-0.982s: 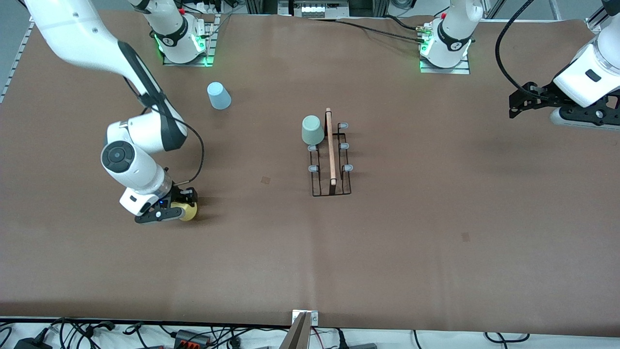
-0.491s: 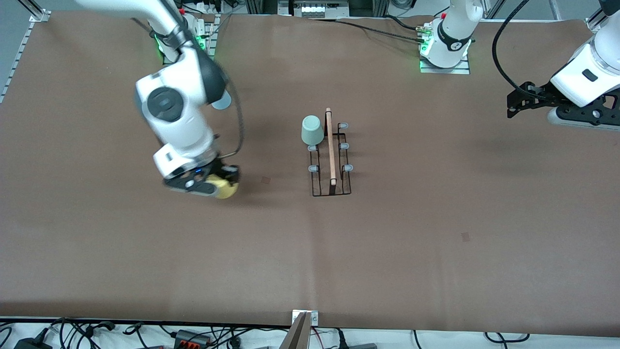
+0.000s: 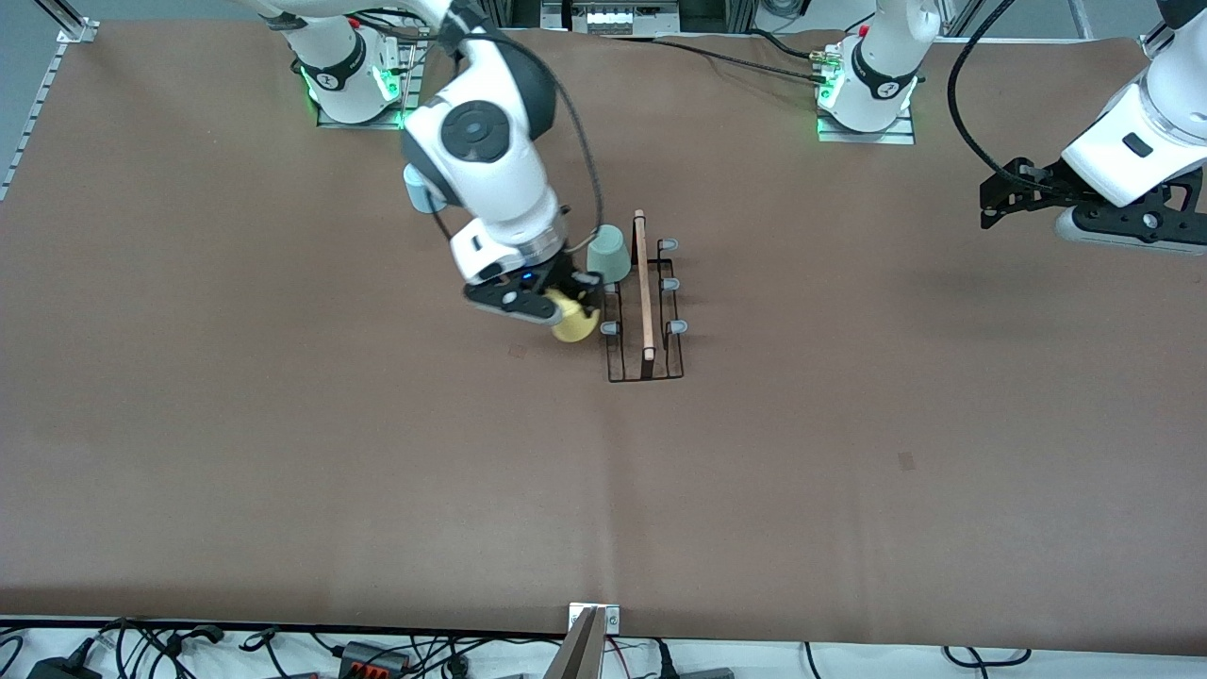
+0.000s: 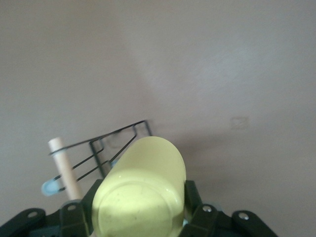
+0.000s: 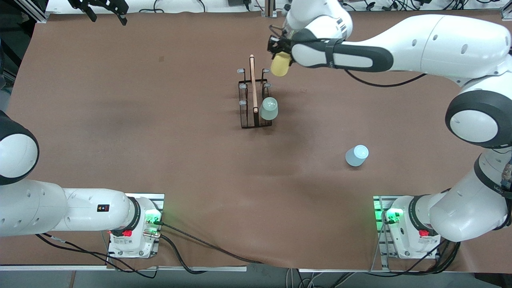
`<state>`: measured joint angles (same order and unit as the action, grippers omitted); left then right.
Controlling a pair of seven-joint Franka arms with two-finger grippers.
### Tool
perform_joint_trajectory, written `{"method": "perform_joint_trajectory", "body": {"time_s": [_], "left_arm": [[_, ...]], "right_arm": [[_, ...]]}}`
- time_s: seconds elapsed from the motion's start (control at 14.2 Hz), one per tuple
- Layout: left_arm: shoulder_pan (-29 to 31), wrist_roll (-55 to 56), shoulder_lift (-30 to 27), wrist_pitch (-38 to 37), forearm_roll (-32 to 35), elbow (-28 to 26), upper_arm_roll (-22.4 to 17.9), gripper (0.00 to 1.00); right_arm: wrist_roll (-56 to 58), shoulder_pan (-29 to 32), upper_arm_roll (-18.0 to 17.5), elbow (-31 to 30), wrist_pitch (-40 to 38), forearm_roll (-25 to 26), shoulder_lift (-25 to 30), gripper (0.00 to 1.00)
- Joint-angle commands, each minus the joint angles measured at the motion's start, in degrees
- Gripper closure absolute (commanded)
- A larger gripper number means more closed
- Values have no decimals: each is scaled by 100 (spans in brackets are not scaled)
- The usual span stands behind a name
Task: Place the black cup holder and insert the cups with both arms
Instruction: 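Lower the yellow cup onto a rack peg with the right gripper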
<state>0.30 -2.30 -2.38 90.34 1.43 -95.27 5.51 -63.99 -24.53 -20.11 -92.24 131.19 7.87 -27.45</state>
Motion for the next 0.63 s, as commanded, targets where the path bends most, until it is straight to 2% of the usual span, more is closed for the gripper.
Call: {"method": "perform_joint_trajectory", "body": {"time_s": [0.0, 0.56], "left_arm": [[5, 81, 88, -122, 24, 193, 38, 0], [-12, 81, 88, -113, 24, 202, 38, 0]], "right_arm": [[-96, -139, 51, 233, 12, -48, -146, 90], [-79, -385, 104, 215, 575, 241, -603, 88]]}}
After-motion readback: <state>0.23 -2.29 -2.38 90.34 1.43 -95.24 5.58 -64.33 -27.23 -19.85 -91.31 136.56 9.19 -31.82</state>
